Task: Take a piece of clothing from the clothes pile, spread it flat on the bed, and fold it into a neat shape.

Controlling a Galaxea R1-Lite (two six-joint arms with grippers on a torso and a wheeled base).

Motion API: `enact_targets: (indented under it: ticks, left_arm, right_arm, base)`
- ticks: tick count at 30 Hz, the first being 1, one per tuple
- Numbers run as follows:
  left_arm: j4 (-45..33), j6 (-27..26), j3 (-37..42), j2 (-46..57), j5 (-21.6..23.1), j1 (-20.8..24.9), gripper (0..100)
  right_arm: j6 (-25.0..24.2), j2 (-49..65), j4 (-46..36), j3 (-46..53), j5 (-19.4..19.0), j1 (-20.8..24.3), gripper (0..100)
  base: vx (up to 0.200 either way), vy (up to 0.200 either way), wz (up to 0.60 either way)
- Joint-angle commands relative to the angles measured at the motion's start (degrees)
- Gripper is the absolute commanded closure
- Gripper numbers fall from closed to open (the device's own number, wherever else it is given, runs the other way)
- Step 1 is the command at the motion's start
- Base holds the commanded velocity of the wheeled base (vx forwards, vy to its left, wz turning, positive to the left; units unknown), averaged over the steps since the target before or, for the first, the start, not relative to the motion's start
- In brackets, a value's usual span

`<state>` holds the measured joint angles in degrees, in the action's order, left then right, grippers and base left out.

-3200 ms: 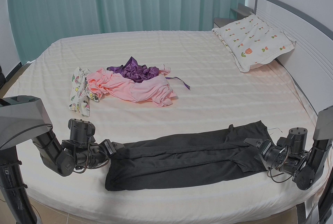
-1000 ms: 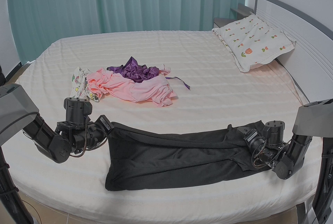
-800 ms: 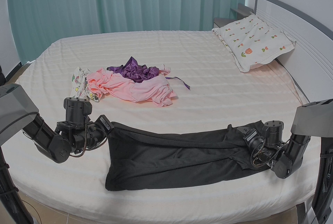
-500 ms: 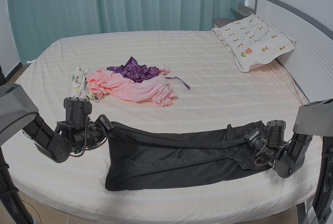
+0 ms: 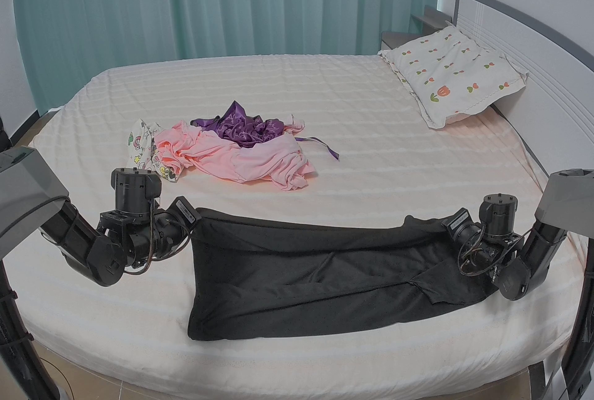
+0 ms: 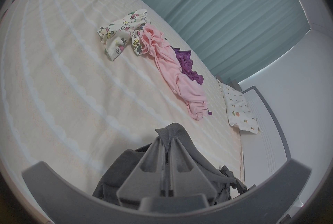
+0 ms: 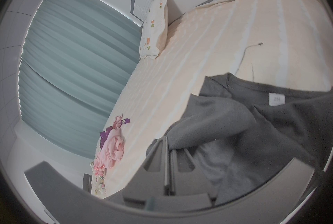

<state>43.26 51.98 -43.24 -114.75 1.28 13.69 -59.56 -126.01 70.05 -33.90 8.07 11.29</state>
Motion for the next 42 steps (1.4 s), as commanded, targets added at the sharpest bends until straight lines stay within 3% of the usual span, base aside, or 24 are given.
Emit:
enact_targets:
  ticks: [1, 10, 18, 27, 32, 42]
  left_arm:
    - [3.2, 2.4, -1.0, 0.0, -1.9, -0.9, 100]
    - [14.8, 3.8, 4.7, -4.3, -3.4, -1.4, 100]
    - [15.1, 2.5, 9.1, -7.6, -2.8, -0.7, 100]
    - [14.8, 1.1, 11.1, -9.4, -2.7, -0.2, 100]
    - [15.1, -2.6, 12.9, -10.1, -2.6, 0.7, 100]
    - [14.7, -3.8, 13.4, -11.6, -2.7, 2.3, 100]
  right_arm:
    - [0.1, 2.1, -1.5, -4.9, 0.2, -0.6, 100]
    - [1.1, 0.1, -0.1, -3.8, 0.1, -2.2, 100]
    - [4.9, -1.8, 0.9, 1.0, -0.2, -2.6, 100]
    - [8.1, -3.8, 8.6, 6.9, -1.1, -2.1, 100]
    - [8.1, -3.9, 11.1, 9.6, -1.5, -1.6, 100]
    - [8.1, -4.7, 12.2, 11.3, -1.5, -1.4, 100]
  base:
    - [0.000, 0.000, 0.00]
    - [0.000, 0.000, 0.00]
    - [0.000, 0.000, 0.00]
    - [0.000, 0.000, 0.00]
    - [0.000, 0.000, 0.00]
    - [0.000, 0.000, 0.00]
